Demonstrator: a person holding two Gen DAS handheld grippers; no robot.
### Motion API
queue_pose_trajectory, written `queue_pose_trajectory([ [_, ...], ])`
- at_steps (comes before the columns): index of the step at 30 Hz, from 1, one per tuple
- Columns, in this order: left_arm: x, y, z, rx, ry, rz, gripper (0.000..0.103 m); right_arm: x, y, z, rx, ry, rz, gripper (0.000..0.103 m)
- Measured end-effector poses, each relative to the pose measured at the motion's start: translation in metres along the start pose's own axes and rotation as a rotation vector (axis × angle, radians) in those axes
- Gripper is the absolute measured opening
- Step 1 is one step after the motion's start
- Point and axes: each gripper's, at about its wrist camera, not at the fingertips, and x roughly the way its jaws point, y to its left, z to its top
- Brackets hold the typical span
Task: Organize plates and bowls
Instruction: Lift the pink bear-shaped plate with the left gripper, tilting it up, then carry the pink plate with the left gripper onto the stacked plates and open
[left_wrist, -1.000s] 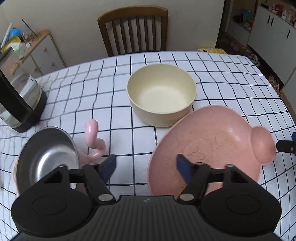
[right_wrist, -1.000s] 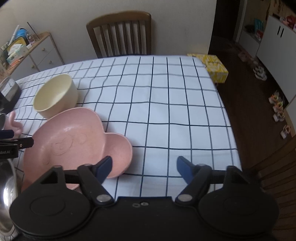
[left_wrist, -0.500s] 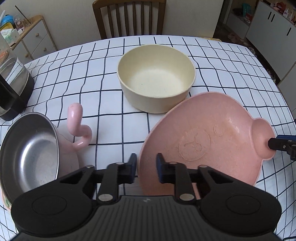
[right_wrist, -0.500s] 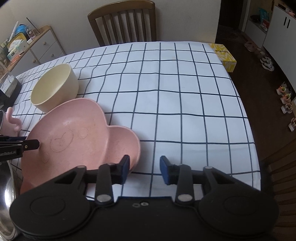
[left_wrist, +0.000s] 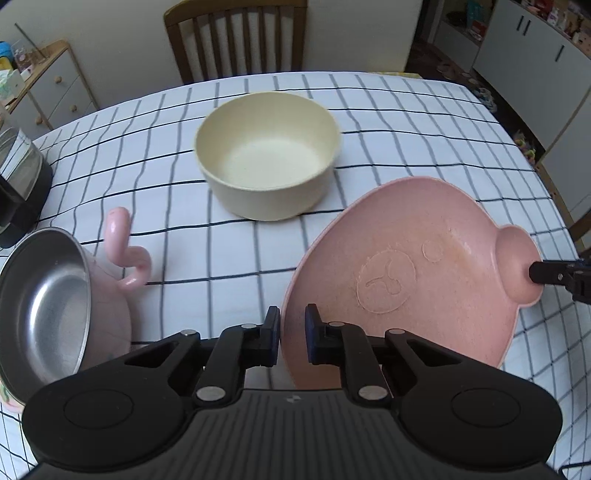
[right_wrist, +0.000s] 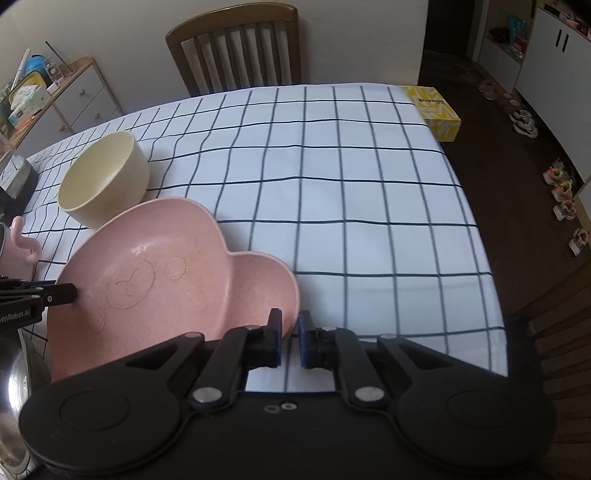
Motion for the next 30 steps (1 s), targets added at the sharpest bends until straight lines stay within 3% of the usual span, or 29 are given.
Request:
queue_pose_trajectory([
  [14, -0.054, -0.038, -0.026, 0.066, -0.025, -0.028, 0.011, -0.058, -0.024, -0.022, 0.010, -0.022, -0.039, 0.008],
  [23, -0.100, -0.046, -0.072, 0.085, -0.049, -0.047, 0.011, -0.104, -0.022, -0.055, 0.005, -0.033, -0.041, 0.007],
  [30, -0.139, -0.031, -0.111, 0.068, -0.060, -0.068, 0.011, -0.136, -0.003, -0.083, -0.003, -0.040, -0.037, 0.007],
])
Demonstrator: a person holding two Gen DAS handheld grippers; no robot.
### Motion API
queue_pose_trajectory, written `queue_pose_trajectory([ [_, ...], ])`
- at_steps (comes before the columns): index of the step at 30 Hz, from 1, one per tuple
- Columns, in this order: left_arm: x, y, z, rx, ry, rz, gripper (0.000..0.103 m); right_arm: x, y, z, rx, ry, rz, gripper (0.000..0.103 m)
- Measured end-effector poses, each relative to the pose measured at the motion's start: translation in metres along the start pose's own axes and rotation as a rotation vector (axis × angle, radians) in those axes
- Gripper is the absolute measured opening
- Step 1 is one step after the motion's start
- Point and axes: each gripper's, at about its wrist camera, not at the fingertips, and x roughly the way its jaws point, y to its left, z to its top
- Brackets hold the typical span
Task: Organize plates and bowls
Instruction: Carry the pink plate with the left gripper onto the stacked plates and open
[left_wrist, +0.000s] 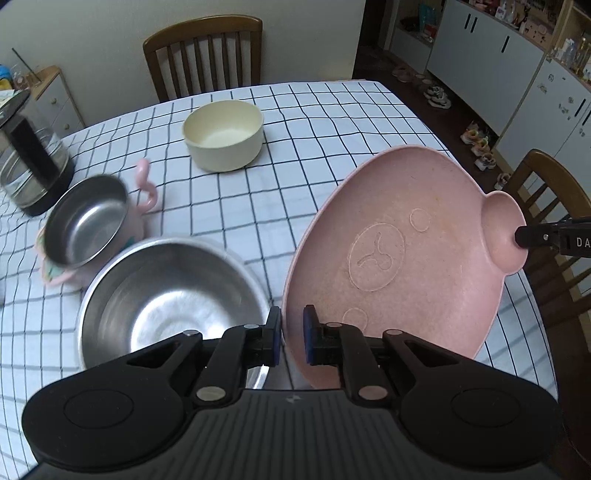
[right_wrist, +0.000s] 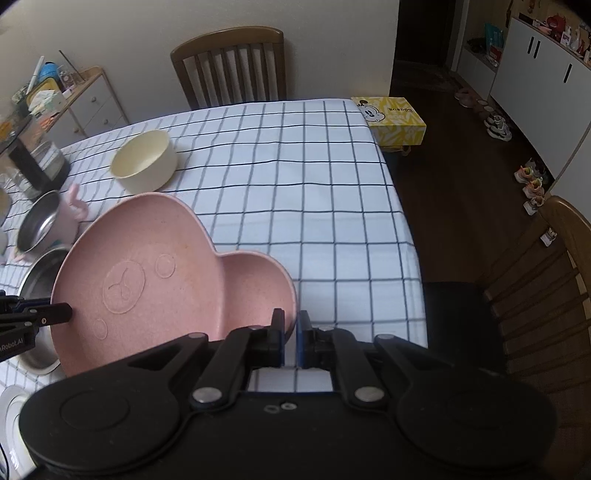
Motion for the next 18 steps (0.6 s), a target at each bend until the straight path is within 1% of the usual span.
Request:
queue_pose_trajectory([
  [8, -0.045, 0.028, -0.052, -0.028, 0.008, -0.020, 0.011, -0.035, 0.038, -0.032, -0.010, -0.002, 0.020, 0.006],
  [13, -0.070, 0.052, -0.092, -0.039, 0.000, -0.020, 0.011, -0.052, 0.072, -0.056, -0.034, 0.003, 0.029, 0.006],
  [18, -0.086, 0.078, -0.133, -0.049, 0.016, -0.034, 0.011, -0.062, 0.105, -0.082, -0.054, 0.014, 0.028, 0.006],
])
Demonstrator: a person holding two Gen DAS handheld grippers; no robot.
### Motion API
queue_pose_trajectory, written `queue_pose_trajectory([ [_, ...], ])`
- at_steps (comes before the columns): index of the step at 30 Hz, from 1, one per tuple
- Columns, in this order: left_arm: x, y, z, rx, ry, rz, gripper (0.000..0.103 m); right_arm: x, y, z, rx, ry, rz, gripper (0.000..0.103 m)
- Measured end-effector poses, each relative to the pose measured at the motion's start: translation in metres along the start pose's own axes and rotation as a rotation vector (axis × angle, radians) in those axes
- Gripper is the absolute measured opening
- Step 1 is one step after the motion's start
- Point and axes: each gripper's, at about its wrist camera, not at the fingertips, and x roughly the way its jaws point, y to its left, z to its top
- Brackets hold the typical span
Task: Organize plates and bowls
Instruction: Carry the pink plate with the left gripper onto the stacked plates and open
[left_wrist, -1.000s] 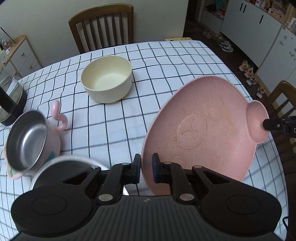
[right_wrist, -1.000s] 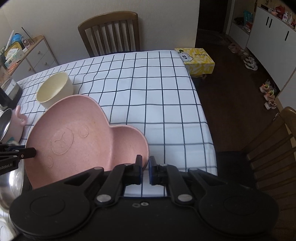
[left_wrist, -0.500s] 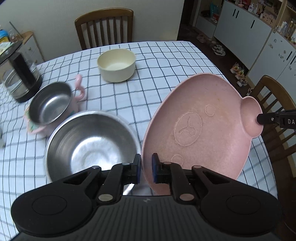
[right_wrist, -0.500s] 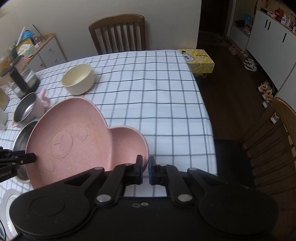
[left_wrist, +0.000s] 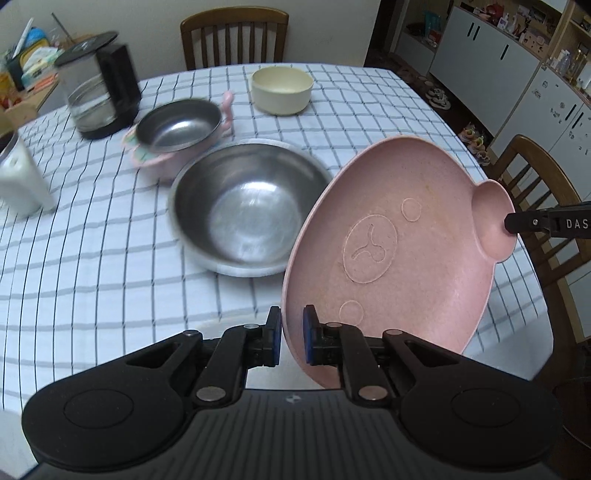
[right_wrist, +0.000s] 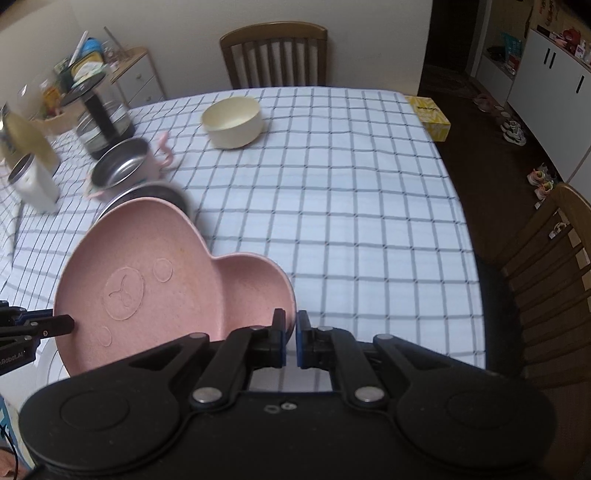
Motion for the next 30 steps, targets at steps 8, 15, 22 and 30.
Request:
queue_pose_trajectory([
  [8, -0.011, 0.036, -0.058, -0.010, 0.058, -0.027, 0.011, -0.002, 0.047, -0.037, -0.023, 0.044, -0.010, 0.006],
  [15, -0.009, 0.058, -0.092, -0.026, 0.117, -0.041, 0.011, 0.007, 0.079, -0.064, -0.032, 0.100, -0.018, 0.006],
  [22, 0.001, 0.078, -0.104, -0.028, 0.142, -0.007, 0.011, 0.025, 0.102, -0.072, -0.045, 0.143, -0.021, 0.006],
  [30, 0.012, 0.097, -0.101, -0.041, 0.145, 0.020, 0.011, 0.050, 0.119, -0.076, -0.045, 0.187, -0.014, 0.007],
])
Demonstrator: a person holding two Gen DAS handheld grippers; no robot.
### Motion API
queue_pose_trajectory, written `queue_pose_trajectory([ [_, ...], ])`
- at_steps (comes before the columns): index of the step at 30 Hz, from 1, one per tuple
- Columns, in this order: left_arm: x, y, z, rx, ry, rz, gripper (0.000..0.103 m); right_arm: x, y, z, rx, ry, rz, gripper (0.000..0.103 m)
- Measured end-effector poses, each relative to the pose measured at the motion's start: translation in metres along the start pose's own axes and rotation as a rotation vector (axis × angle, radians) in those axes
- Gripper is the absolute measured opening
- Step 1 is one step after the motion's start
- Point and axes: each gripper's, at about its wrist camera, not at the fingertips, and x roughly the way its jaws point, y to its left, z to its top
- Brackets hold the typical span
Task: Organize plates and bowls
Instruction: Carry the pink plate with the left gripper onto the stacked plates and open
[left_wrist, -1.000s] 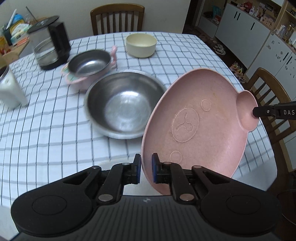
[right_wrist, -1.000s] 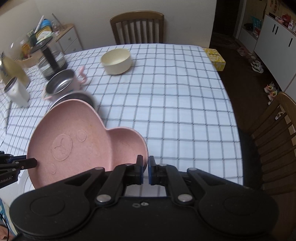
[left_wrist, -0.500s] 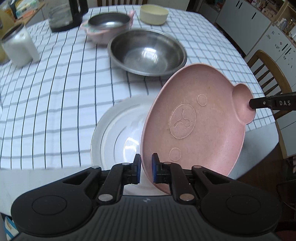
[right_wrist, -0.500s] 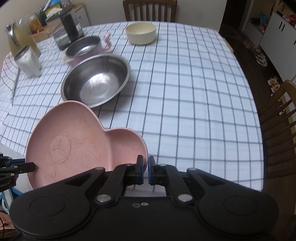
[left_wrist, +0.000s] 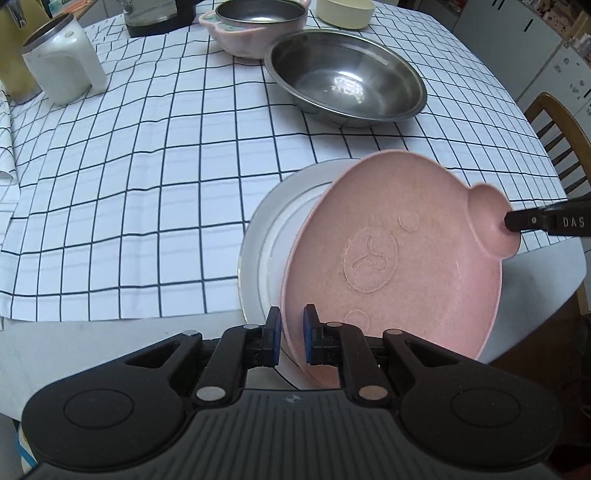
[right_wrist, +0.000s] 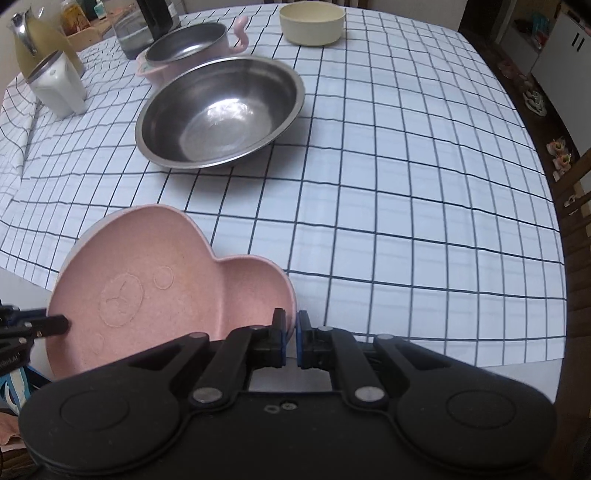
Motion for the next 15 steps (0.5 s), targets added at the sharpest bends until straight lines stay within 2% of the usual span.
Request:
queue_pose_trajectory([
  [12, 0.015, 0.010, 0.008, 0.028, 0.008, -0.004, 0.012, 0.001, 0.007, -0.004, 0.004, 0.008, 0.021, 0.009],
  [15, 0.017, 0.008, 0.010, 0.063, -0.015, 0.007, 0.012, 0.002, 0.007, -0.005, 0.006, 0.009, 0.024, 0.012],
])
